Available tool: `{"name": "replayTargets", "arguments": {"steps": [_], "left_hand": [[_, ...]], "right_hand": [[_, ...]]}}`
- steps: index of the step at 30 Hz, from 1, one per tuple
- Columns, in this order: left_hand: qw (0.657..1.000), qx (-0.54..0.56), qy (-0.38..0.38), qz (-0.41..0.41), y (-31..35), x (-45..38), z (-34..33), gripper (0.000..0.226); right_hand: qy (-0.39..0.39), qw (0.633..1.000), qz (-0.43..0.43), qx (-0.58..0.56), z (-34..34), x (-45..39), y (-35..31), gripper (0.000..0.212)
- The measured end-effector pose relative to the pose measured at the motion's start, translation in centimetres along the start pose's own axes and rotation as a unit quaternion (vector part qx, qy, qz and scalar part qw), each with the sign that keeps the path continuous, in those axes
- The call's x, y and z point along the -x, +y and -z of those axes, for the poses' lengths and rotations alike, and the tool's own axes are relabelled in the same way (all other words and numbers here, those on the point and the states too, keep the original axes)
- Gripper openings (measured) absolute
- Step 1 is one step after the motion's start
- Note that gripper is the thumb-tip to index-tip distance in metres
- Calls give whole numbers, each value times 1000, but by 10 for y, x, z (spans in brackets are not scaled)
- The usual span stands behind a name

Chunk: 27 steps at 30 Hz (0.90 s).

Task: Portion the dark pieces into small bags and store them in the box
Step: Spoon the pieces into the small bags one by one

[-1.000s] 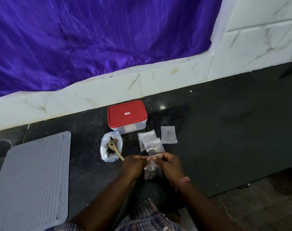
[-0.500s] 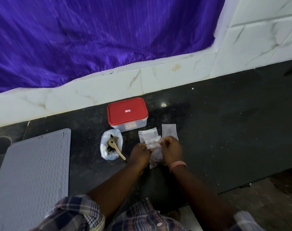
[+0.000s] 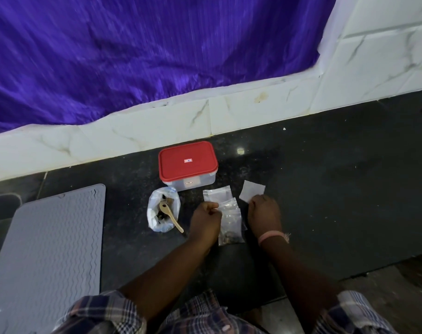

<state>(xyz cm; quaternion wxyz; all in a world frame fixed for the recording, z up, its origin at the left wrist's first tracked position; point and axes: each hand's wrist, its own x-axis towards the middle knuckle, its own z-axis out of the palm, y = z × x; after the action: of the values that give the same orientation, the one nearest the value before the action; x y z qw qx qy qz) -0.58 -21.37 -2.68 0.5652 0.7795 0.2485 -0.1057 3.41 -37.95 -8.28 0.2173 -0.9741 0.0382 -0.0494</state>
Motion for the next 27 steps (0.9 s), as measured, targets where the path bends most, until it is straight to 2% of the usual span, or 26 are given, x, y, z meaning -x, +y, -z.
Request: {"name": "replayTargets", "arguments": {"steps": [2,4,8,10,13,19,23,27], "left_hand": [[999,36,-5,-14,7,-1,1,15],[997,75,-16,-30,16,-5,1,16],[994,80,-37,-62,34,-8,8,13],[994,89,-19,-63,38,-6,18,13],[994,97,3,-52,40,-3,33,16],[991,-49,17,-121,35,-2,53,19],[984,-112,57,-123,31,-2,70,17],[963,-215,87,-139,34,3,82,18]], "right_hand": [[105,976,-98,-163,9,5,-16,12],[142,951,-120,-248,19,12,-37,13],[79,936,-66,-337,26,23,-80,11],[51,927,-60,-368,27,25,-94,13],[24,924,-60,-377,28,26,-104,14],[-5,899,-135,-417,29,30,-116,10],[19,914,-147,-379,40,23,-116,9],[0,961,-49,-273,41,19,-126,11]]}}
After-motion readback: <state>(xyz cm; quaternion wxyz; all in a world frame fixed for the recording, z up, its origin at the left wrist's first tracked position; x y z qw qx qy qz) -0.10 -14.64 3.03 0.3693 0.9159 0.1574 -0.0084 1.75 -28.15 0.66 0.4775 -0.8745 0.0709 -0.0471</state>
